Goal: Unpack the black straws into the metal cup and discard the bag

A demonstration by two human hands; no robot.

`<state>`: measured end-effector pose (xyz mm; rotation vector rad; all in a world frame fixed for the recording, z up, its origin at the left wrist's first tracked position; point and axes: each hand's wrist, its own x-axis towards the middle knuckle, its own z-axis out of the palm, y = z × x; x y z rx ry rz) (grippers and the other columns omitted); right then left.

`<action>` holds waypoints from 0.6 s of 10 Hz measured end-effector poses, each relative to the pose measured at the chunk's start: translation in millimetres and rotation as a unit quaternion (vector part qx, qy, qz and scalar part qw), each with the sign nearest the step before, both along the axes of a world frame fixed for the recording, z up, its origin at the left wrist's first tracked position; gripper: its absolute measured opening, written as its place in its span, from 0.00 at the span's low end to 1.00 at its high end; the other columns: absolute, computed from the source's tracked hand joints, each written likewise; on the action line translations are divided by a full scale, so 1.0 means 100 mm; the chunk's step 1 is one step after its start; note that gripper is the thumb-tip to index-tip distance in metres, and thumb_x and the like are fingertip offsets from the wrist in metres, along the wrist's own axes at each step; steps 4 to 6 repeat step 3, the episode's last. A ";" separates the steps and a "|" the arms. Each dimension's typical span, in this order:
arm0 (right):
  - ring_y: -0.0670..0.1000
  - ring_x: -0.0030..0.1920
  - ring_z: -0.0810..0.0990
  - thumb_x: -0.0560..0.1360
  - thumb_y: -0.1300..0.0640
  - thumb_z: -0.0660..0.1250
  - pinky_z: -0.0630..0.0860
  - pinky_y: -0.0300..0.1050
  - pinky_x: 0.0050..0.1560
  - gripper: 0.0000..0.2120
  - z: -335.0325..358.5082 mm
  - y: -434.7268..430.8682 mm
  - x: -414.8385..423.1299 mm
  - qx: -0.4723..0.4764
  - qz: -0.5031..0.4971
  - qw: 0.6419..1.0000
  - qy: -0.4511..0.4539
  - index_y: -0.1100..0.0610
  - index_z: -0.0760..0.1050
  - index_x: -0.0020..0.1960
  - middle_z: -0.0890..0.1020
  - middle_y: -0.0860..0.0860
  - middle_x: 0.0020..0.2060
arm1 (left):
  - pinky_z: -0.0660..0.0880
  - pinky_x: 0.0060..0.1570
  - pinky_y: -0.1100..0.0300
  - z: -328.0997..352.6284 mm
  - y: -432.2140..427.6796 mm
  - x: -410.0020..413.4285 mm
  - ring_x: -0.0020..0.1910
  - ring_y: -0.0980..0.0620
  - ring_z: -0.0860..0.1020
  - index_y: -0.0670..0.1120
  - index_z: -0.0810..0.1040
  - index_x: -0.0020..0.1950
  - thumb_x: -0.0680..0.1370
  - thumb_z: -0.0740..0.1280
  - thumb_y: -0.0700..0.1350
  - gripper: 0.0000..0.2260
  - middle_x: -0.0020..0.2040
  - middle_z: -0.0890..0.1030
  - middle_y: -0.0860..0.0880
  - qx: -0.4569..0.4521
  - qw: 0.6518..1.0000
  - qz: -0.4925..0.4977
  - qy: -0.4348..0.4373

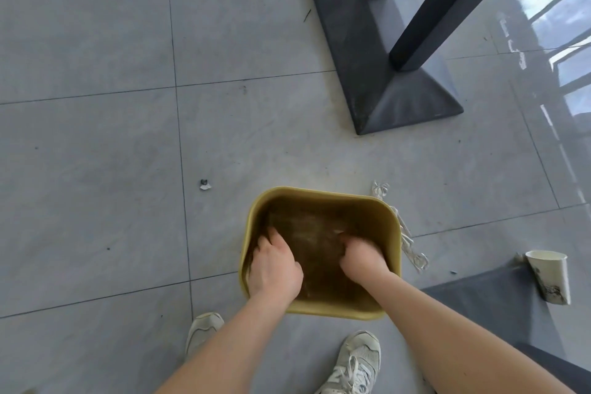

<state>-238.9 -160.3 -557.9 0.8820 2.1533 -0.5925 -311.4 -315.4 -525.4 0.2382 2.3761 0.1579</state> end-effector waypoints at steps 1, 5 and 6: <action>0.55 0.54 0.82 0.78 0.60 0.62 0.81 0.50 0.56 0.21 0.13 -0.03 0.03 0.015 -0.027 0.999 0.032 0.49 0.74 0.70 0.84 0.51 0.55 | 0.73 0.65 0.54 0.11 -0.05 0.04 0.68 0.46 0.72 0.45 0.53 0.80 0.79 0.64 0.48 0.32 0.73 0.68 0.44 0.018 0.999 -0.028 0.014; 0.51 0.48 0.79 0.80 0.54 0.63 0.80 0.47 0.49 0.16 0.56 -0.12 0.09 0.052 -0.050 0.993 0.094 0.49 0.74 0.67 0.76 0.46 0.48 | 0.69 0.70 0.55 0.52 -0.15 0.06 0.72 0.47 0.67 0.46 0.56 0.80 0.80 0.62 0.45 0.29 0.75 0.65 0.46 0.064 0.992 -0.097 0.041; 0.51 0.48 0.79 0.80 0.54 0.63 0.80 0.47 0.49 0.16 0.56 -0.12 0.09 0.052 -0.050 0.993 0.094 0.49 0.74 0.67 0.76 0.46 0.48 | 0.69 0.70 0.55 0.52 -0.15 0.06 0.72 0.47 0.67 0.46 0.56 0.80 0.80 0.62 0.45 0.29 0.75 0.65 0.46 0.064 0.992 -0.097 0.041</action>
